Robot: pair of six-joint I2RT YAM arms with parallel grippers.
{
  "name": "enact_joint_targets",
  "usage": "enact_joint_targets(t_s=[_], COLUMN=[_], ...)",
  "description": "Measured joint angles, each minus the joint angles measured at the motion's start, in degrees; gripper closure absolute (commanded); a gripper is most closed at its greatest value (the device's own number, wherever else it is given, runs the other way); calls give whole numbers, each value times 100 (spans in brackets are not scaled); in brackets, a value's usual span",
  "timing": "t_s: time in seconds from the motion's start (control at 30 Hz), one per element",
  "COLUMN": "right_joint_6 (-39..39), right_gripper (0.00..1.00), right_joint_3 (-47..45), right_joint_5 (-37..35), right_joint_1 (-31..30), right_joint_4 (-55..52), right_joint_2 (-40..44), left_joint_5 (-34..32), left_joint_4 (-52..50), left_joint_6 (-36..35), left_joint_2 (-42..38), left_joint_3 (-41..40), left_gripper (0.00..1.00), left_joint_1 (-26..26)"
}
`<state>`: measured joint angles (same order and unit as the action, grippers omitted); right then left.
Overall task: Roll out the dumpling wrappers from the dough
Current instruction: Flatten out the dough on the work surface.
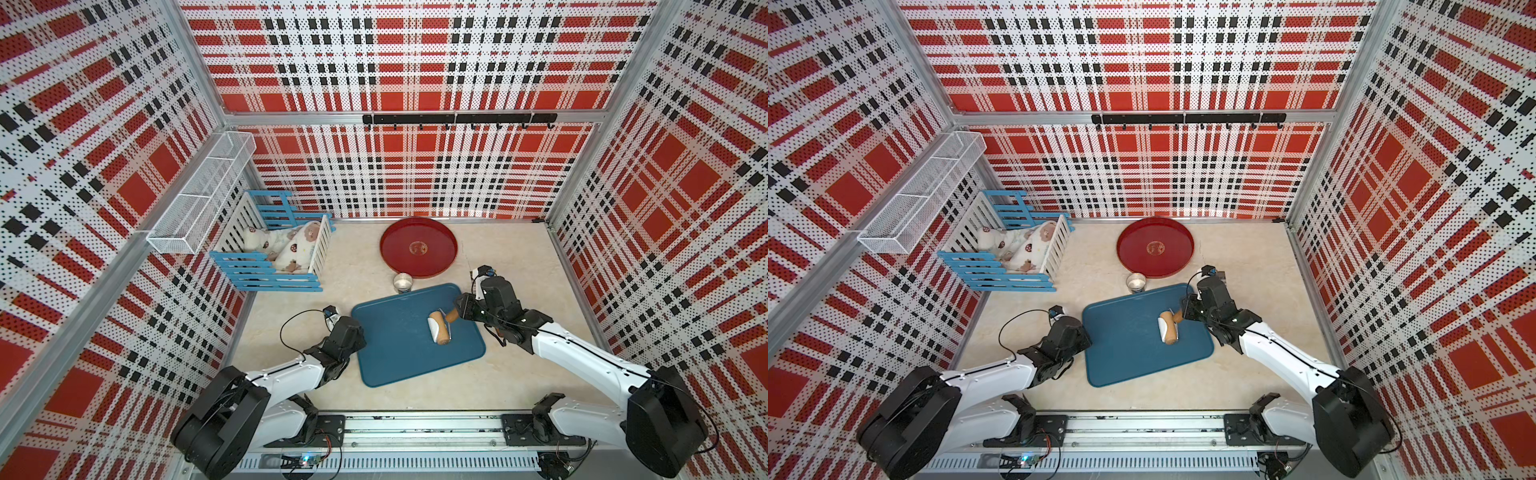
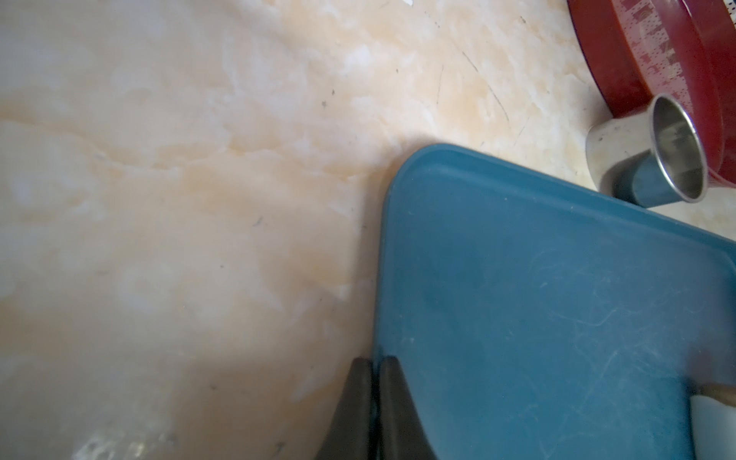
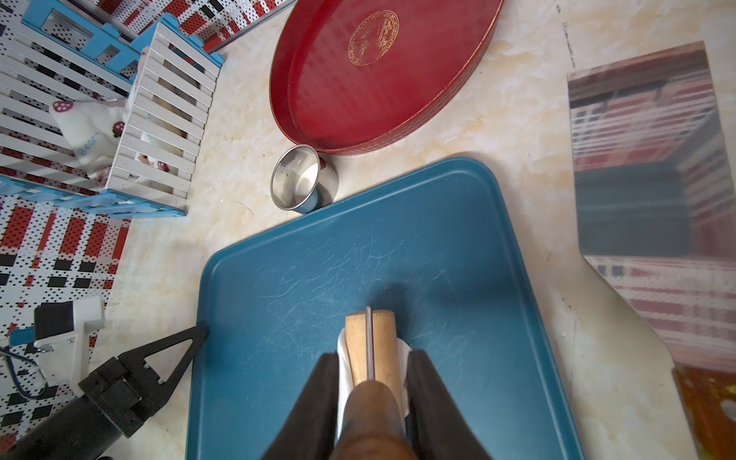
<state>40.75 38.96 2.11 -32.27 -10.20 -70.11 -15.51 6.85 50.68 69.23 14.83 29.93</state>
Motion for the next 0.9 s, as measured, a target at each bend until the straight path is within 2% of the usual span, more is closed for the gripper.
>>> enact_joint_targets(t_s=[0.9], right_joint_6=[243], right_gripper=[100], right_joint_3=[-98], right_joint_5=[129], right_joint_1=[-177], right_joint_4=[166], right_joint_2=[-2], left_joint_5=[-2], left_joint_4=[0], left_joint_6=[2], left_joint_2=[0], left_joint_3=[0], left_gripper=[100], left_joint_1=[0])
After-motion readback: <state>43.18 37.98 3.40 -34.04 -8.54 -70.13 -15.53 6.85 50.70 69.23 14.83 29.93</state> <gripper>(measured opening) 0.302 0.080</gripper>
